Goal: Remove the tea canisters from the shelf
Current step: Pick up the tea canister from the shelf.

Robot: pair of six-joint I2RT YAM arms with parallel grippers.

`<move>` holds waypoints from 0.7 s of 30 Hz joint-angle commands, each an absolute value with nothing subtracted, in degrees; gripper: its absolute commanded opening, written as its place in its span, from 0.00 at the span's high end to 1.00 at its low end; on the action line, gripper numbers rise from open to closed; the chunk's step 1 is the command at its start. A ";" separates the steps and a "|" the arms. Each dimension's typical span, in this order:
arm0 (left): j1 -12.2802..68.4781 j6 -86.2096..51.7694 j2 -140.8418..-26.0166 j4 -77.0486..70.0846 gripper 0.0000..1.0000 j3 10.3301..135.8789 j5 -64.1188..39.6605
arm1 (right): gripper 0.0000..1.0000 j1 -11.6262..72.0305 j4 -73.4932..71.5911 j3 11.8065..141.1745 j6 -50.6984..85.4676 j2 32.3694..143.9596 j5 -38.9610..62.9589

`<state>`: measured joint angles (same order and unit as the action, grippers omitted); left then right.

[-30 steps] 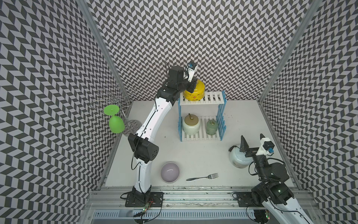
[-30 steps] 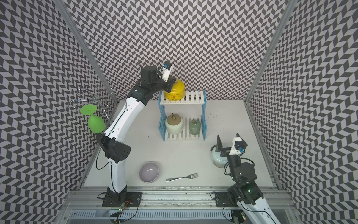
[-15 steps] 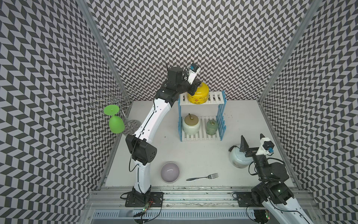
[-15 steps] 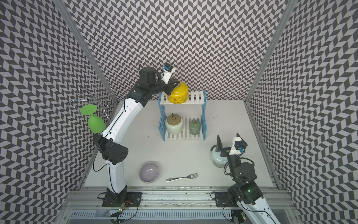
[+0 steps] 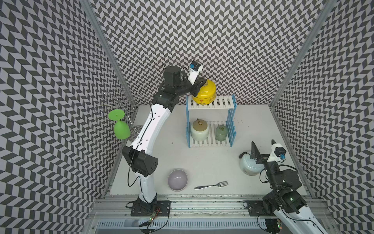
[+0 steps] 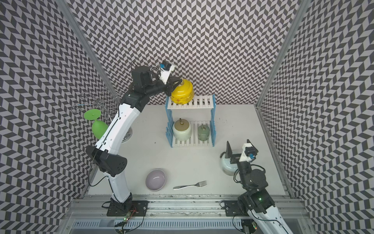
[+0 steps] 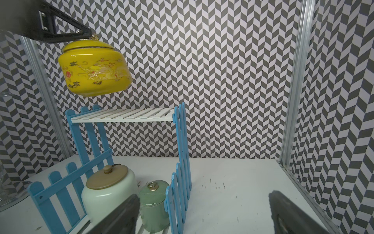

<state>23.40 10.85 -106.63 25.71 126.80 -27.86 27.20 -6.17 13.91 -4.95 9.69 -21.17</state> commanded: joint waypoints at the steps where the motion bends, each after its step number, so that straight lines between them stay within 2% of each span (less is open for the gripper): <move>1: 23.77 10.90 -99.01 14.01 1.00 124.94 -31.69 | 0.00 26.93 -8.79 13.36 -5.16 9.71 -20.77; 9: 25.36 13.35 -87.30 5.51 1.00 108.28 -35.04 | 0.00 26.90 -8.79 13.27 -5.11 9.32 -20.59; 21: 32.21 15.24 -75.66 -1.54 1.00 87.63 -36.49 | 0.00 26.90 -8.88 13.27 -5.23 9.60 -20.72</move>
<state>30.85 13.54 -79.37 10.24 88.18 -34.61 27.18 -6.20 13.91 -4.97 9.72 -21.12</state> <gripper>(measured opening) 0.164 0.994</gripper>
